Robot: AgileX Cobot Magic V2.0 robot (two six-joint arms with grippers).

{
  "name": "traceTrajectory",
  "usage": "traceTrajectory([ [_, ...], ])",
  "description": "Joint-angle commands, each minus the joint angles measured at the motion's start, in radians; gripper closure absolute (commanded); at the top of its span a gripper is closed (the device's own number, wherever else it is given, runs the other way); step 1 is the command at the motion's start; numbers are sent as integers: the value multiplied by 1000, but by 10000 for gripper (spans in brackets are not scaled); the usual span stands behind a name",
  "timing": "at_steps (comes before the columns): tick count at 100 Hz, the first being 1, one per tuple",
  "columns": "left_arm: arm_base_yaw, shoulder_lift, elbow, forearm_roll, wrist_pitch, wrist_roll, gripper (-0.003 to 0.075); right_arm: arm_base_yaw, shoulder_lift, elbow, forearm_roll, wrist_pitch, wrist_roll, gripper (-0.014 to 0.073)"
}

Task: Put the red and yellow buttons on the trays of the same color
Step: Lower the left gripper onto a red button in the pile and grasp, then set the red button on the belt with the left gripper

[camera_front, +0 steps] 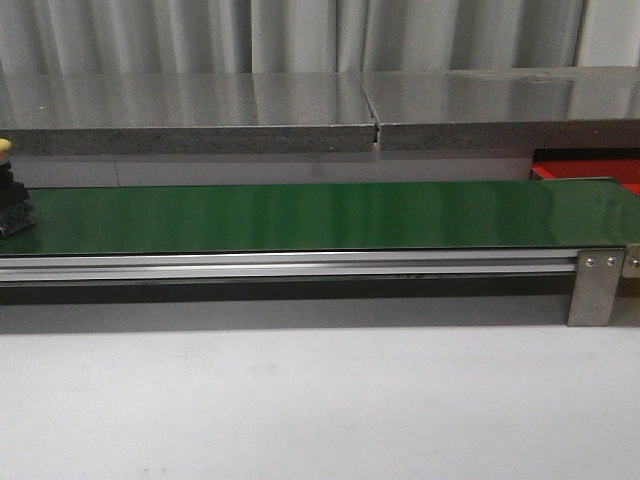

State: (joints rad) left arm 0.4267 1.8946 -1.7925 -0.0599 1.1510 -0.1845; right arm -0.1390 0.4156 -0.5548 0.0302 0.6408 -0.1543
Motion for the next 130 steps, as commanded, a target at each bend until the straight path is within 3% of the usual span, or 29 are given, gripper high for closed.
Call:
traceTrajectory([
  [1, -29, -99, -7, -13, -34, 17, 489, -1, 4, -25, -2, -63, -8, 661],
  [37, -142, -116, 68, -13, -57, 41, 489, -1, 4, -25, -1, -52, -8, 661],
  [94, -151, -83, 121, -16, -49, 41, 482, -1, 4, -25, -1, -53, -8, 661],
  [101, -151, -83, 121, -16, -53, 43, 435, -1, 4, -25, -1, -53, -8, 661],
  [117, -151, -83, 121, -18, -63, 43, 220, -1, 4, -25, -1, -53, -8, 661],
  [130, -151, -85, 119, -18, -75, 43, 205, -1, 4, -25, -1, -53, -8, 661],
])
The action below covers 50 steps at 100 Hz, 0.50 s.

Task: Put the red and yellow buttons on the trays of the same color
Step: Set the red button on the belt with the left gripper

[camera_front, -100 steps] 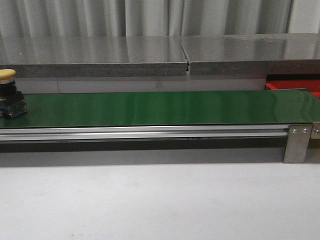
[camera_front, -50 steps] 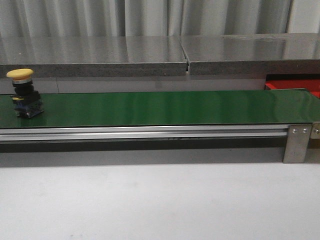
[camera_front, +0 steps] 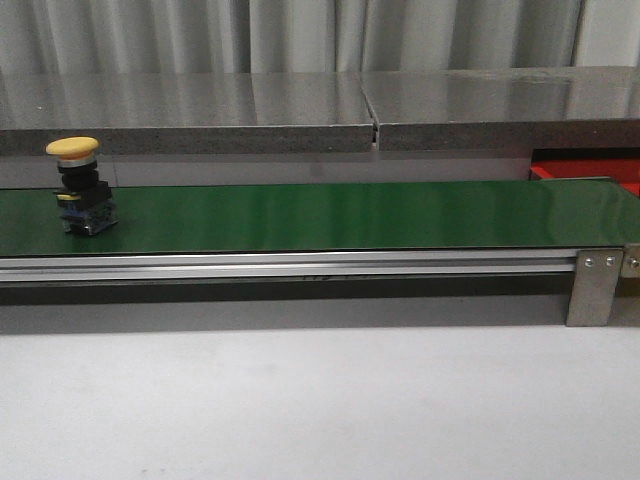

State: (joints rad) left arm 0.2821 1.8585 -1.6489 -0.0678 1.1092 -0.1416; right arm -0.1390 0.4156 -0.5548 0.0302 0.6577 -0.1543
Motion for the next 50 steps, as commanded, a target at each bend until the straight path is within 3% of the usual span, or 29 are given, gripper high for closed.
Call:
traceTrajectory([
  [1, -7, -50, -25, -10, -35, 0, 205, -1, 4, -25, -1, -70, -8, 661],
  [21, -9, -109, -25, -10, -92, 8, 206, -1, 4, -25, -1, -70, -8, 661],
  [31, -32, -160, -25, -25, -123, 96, 223, -1, 4, -25, -1, -70, -8, 661],
  [41, -72, -199, -25, -26, -134, 142, 358, -1, 4, -25, -1, -72, -8, 661],
  [50, -126, -245, -5, -27, -180, 181, 564, -1, 4, -25, -1, -73, -8, 661],
])
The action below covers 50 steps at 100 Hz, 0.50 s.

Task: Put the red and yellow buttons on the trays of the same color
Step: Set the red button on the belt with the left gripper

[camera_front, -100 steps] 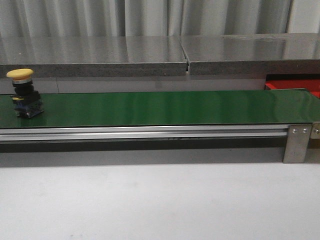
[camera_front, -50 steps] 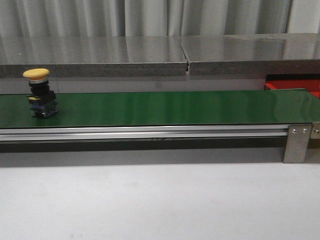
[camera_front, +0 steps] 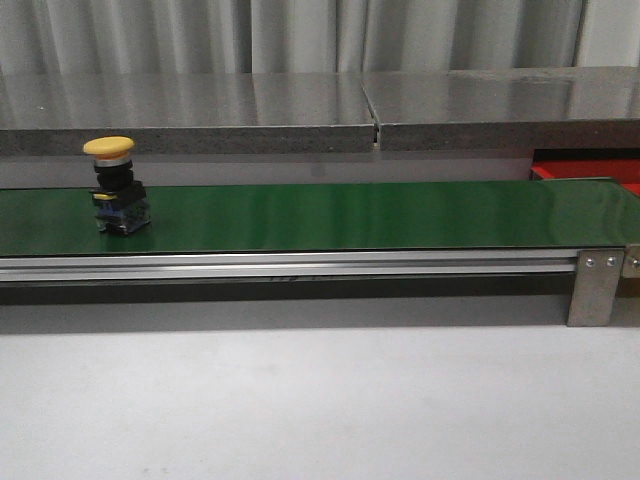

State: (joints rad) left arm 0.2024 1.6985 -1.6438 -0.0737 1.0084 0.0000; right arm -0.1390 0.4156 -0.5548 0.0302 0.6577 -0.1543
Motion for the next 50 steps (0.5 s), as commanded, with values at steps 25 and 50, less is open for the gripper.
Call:
traceTrajectory([
  [25, -173, -195, 124, -22, -183, 43, 739, -1, 4, -25, -1, -73, -8, 661],
  [50, -280, -316, 292, -19, -265, 43, 739, -1, 4, -25, -1, -73, -8, 661],
])
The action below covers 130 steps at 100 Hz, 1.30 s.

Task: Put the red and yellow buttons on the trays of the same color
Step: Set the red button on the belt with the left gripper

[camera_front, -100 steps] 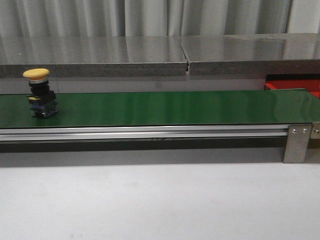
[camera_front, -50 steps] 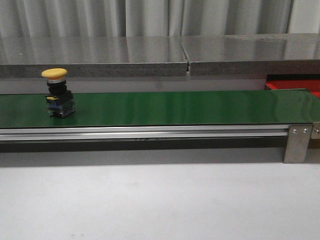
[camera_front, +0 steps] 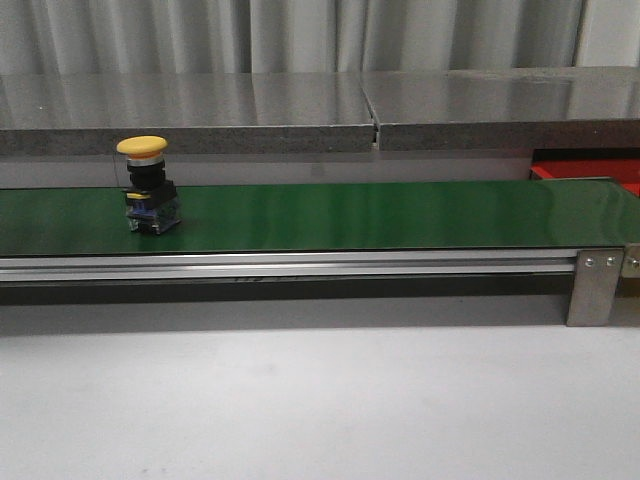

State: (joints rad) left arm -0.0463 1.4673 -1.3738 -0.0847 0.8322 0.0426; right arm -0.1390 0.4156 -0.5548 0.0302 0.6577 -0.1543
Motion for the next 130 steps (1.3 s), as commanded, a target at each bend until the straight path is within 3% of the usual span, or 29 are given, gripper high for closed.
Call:
traceTrajectory([
  [1, -35, -94, 34, -8, -95, 0, 739, -1, 4, -25, -1, -73, -8, 661],
  [59, -92, -628, 522, -40, -209, 0, 739, -1, 5, -25, -1, -81, -8, 661],
  [93, -92, -926, 699, -52, -191, 0, 739, 7, 15, -32, -1, -65, -8, 661],
  [112, -92, -985, 741, -52, -189, 0, 739, 146, 155, -125, -5, -17, -8, 661],
  [130, -92, -985, 741, -52, -189, 0, 739, 305, 377, -314, -7, 27, -8, 659],
])
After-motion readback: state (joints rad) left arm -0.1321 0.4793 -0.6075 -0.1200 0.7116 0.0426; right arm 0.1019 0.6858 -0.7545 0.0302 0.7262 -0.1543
